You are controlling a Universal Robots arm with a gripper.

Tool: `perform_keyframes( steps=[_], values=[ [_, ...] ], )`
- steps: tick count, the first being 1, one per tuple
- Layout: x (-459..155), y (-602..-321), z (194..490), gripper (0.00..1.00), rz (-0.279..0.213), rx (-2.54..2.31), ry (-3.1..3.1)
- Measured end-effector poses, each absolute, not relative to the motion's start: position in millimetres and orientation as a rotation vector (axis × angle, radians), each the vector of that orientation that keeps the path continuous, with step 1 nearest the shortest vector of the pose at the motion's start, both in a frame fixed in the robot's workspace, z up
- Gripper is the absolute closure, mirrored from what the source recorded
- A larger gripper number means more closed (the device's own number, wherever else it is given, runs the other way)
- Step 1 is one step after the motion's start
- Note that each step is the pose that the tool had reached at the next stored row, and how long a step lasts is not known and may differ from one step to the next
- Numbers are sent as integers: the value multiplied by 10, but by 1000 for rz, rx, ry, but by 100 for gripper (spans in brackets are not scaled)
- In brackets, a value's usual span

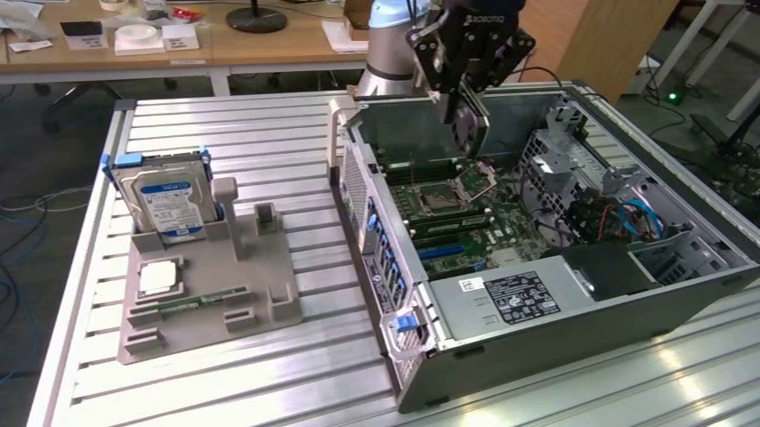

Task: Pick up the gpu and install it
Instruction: 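Pick up the gpu and move the gpu toward the slot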

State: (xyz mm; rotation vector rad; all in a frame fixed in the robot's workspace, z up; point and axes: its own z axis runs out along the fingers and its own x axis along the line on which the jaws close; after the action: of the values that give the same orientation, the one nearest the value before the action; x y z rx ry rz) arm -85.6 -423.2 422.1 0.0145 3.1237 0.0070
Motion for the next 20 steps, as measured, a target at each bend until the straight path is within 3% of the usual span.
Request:
perform_keyframes(
  steps=[20],
  values=[
    [4,-4232,4221,72,7,14,3124]
  ],
)
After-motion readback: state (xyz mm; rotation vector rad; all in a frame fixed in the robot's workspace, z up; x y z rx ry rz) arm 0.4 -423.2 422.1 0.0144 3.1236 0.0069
